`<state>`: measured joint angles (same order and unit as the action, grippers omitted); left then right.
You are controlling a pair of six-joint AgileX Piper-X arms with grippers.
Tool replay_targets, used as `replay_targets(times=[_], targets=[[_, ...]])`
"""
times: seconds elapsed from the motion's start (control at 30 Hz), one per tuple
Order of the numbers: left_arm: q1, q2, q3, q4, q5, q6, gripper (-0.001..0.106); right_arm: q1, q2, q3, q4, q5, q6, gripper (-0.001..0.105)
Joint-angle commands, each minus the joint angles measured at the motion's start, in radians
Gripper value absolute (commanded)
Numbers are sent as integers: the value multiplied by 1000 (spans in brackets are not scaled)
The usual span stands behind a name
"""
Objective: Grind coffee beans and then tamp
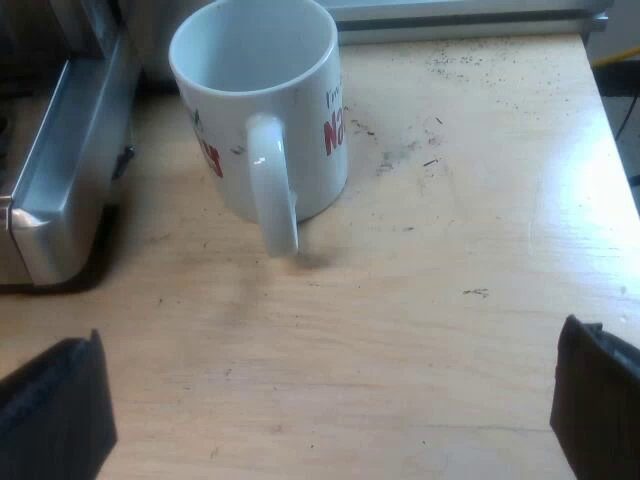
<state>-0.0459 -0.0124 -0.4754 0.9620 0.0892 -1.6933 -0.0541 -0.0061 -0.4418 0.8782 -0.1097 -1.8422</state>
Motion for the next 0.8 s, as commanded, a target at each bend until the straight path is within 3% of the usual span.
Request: replay_targets(times=[0.03,0.4,0.5,0.57,0.6,0.63,0.8], targets=[[-6,-139,-2,-15,22,-7,98,-1,-46,-3,-3,-1,2,90],[-6,-108,-7,-6,66,-15,95,25,-27,-16,3,-7,28,88],[-6,-75,-29,29,66,-15,77,54,-8,-41,20,-7,23,82],[-6,-46,-50,27,110,-5,58,62,1,-48,26,-7,17,80],[-6,-39,-56,25,121,-5,57,74,6,-55,31,-7,14,78],[-6,-27,-65,19,151,-6,57,139,50,-116,49,0,-16,63],[-6,33,-128,14,192,-8,79,259,125,-225,62,-3,-25,59]])
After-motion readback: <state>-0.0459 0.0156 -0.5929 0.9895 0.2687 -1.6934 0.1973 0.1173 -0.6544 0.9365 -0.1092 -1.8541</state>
